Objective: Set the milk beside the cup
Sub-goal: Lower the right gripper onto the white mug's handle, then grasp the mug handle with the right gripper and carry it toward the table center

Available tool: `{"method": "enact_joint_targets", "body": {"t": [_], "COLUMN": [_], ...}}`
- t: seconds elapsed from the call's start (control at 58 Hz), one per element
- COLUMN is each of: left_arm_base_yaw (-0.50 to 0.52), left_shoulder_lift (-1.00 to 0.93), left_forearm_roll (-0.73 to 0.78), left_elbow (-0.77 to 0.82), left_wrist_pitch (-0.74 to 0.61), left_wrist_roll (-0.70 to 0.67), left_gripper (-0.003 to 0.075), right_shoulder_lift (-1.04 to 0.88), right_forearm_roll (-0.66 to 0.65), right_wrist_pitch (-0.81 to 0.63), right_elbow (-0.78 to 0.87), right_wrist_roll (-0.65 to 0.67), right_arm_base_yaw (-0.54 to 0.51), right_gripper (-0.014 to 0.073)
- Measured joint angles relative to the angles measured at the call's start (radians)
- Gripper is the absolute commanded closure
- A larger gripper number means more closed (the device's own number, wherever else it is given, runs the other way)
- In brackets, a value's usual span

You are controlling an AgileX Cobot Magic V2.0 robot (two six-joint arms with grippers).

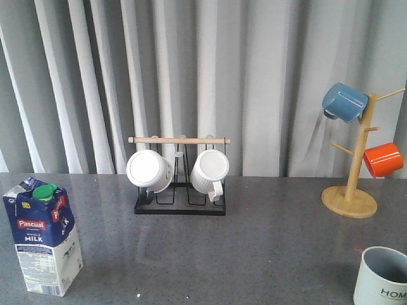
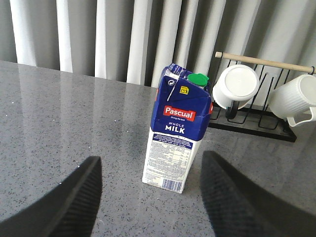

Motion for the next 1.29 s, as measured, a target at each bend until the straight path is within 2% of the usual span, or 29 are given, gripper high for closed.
{"method": "enact_joint_targets", "body": {"t": [0.587,0.794,0.897,0.966,1.104,1.19,1.294], "left_arm_base_yaw": [0.0,0.0,0.0,0.0,0.0,0.0,0.0], "left_shoulder_lift": [0.0,0.0,0.0,0.0,0.0,0.0,0.0], "left_forearm_roll": [0.0,0.0,0.0,0.0,0.008,0.02,0.023], "left_elbow": [0.0,0.0,0.0,0.0,0.0,0.0,0.0], "left_wrist_pitch": [0.0,0.0,0.0,0.0,0.0,0.0,0.0], "left_wrist_roll": [0.0,0.0,0.0,0.0,0.0,0.0,0.0], "left_gripper": [0.029,0.029,0.029,0.029,0.029,0.029,0.029], "right_shoulder_lift": [0.115,0.186,0.231,0.26,0.306,0.321,0.323], "right_forearm_roll": [0.325,0.518,0.641,0.729,0.903,1.007,1.057], "right_wrist_pitch": [-0.103,-0.142,-0.179,-0.17,-0.121,-0.111,-0.101], "right_elbow": [0.0,-0.001,-0.003,-0.013,-0.036,-0.042,-0.042], "right_wrist_roll": [-0.314,-0.518,-0.683,-0.786,-0.963,-1.035,-1.074], "right_arm_base_yaw": [0.0,0.0,0.0,0.0,0.0,0.0,0.0], "right_gripper": [0.0194,0.02,0.0267,0.0361,0.061,0.0603,0.0602]}}
